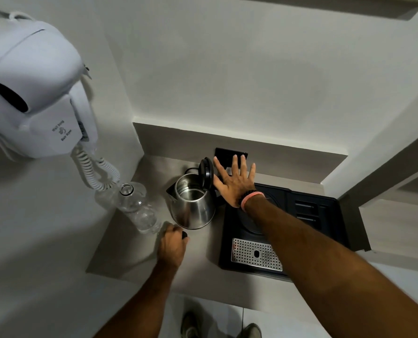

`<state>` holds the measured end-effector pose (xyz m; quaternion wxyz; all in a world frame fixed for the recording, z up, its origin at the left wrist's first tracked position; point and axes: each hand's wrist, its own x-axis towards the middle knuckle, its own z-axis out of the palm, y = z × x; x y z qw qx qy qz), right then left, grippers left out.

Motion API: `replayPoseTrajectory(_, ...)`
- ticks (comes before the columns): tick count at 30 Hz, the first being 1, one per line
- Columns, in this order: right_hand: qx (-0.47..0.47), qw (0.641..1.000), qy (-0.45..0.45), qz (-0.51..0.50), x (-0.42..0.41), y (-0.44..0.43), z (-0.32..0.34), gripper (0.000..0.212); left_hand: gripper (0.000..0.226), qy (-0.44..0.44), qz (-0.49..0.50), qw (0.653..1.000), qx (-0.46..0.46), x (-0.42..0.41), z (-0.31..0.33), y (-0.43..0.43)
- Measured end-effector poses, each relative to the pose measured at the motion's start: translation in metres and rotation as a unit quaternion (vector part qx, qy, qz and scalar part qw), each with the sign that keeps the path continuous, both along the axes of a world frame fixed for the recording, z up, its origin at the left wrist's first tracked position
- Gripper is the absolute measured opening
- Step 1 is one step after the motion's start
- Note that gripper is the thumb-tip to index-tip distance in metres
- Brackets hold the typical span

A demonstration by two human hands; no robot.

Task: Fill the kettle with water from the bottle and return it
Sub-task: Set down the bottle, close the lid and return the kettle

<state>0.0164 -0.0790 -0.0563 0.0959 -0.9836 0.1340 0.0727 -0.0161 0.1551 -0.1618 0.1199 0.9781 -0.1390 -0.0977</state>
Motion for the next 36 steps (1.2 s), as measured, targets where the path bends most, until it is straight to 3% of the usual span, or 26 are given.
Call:
replayPoseTrajectory(4,-0.001,1.0,0.0,0.001,0.001,-0.001,-0.002,0.082,0.024,-0.059,0.025,0.987,-0.145,-0.007,0.044,0.007)
replayPoseTrajectory(7,0.005,1.0,0.0,0.003,0.0,0.0,-0.003,0.08,0.028,-0.18,0.019,0.956,-0.231,-0.007,0.089,0.016)
replayPoseTrajectory(11,0.001,1.0,0.003,0.008,0.0,0.002,-0.001,0.077,0.018,-0.377,0.03,0.889,-0.259,0.007,0.144,0.033)
replayPoseTrajectory(13,-0.004,1.0,0.006,0.011,-0.001,0.0,-0.001,0.072,0.016,-0.411,0.071,0.873,-0.252,0.016,0.16,0.045)
replayPoseTrajectory(19,-0.004,1.0,0.015,0.011,-0.002,0.0,0.0,0.065,0.014,-0.355,0.134,0.896,-0.228,0.034,0.161,0.065)
replayPoseTrajectory(23,-0.002,1.0,0.016,0.006,-0.003,0.002,0.001,0.065,0.017,-0.329,0.135,0.901,-0.248,0.037,0.155,0.065)
replayPoseTrajectory(27,-0.001,1.0,0.02,0.003,-0.004,0.003,0.003,0.067,0.018,-0.278,0.196,0.89,-0.303,0.042,0.158,0.064)
replayPoseTrajectory(36,0.013,1.0,0.028,-0.001,-0.004,0.003,0.004,0.068,0.014,-0.279,0.173,0.913,-0.241,0.042,0.163,0.067)
